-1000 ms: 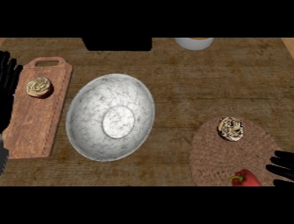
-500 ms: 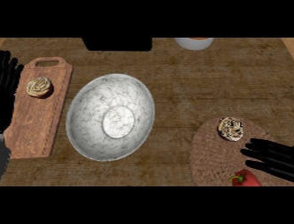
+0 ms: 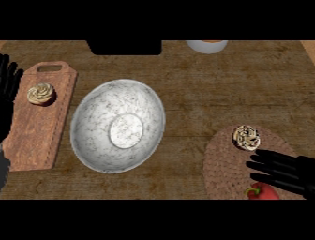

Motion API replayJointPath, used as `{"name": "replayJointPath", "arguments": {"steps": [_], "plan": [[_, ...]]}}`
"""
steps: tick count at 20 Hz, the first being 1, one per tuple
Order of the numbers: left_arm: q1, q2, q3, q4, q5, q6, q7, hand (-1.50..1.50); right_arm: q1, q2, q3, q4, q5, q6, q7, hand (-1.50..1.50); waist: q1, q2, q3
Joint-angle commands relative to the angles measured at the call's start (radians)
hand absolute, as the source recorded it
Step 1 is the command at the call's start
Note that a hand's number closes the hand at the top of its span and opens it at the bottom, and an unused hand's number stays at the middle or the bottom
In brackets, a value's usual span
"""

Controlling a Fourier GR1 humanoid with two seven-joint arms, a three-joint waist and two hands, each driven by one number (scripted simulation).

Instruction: Pick the bell pepper from the placemat and place it in the bowl

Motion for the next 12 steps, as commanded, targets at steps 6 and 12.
{"name": "replayJointPath", "arguments": {"steps": [6,12], "plan": [[-0.008,-0.012,0.044,0.067,-0.019,-0.052,-0.040,0.00,-0.058,0.091,0.043,0.039,0.111,0.055,0.011,-1.50,0.000,0.000,0.000],[-0.070,-0.049,0.010,0.034,-0.070,0.004,0.023,0.00,-0.124,0.169,0.065,0.249,0.188,-0.024,-0.041,-1.50,0.002,0.001,0.000]]}}
